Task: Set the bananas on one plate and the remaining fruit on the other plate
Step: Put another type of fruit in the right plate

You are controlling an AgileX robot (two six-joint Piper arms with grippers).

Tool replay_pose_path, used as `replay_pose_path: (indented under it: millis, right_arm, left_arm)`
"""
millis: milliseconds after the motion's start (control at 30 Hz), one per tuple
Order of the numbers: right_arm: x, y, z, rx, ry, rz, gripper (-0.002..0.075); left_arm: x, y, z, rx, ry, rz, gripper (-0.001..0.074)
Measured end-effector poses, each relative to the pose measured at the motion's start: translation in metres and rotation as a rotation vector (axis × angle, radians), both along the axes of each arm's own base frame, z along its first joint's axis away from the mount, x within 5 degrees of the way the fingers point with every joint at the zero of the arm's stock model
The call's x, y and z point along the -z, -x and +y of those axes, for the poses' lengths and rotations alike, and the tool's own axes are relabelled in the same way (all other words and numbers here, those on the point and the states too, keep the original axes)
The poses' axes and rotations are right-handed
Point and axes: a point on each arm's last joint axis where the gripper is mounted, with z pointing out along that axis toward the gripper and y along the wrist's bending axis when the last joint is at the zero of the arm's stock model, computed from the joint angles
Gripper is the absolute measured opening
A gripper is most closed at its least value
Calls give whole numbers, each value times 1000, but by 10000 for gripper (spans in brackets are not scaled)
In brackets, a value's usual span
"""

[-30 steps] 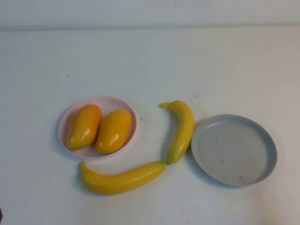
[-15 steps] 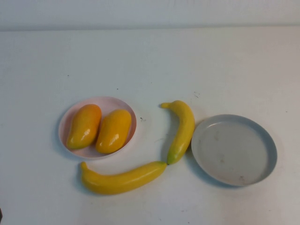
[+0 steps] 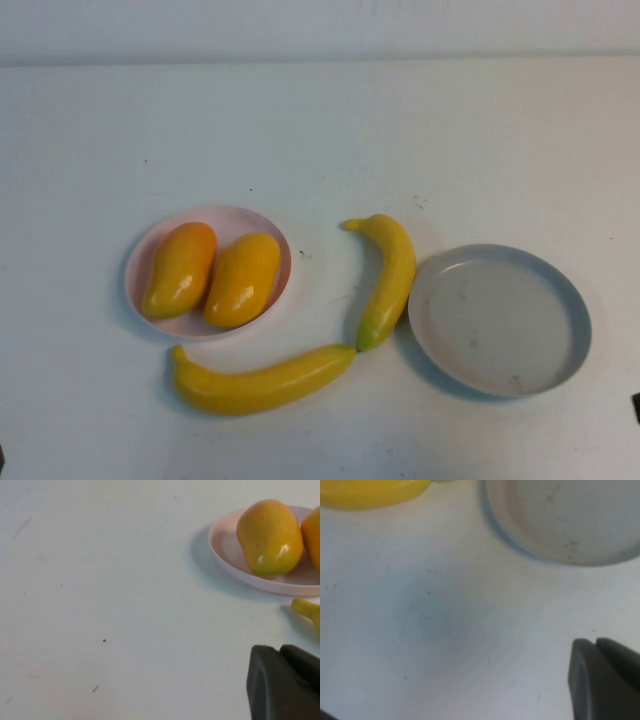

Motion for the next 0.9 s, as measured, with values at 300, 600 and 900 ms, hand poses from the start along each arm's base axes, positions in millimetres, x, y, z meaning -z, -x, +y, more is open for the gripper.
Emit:
replay_pose_path:
  millis: [300, 600, 900]
  right_arm:
    - [7, -49, 73, -423, 82, 6, -15]
    - [17, -89, 182, -817, 265, -17, 206]
    - [47, -120, 254, -1130, 397, -156, 461]
  left_arm:
    - [0, 0, 0, 0, 0, 0, 2]
    - [0, 0, 0, 0, 0, 0, 2]
    - [0, 0, 0, 0, 0, 0, 2]
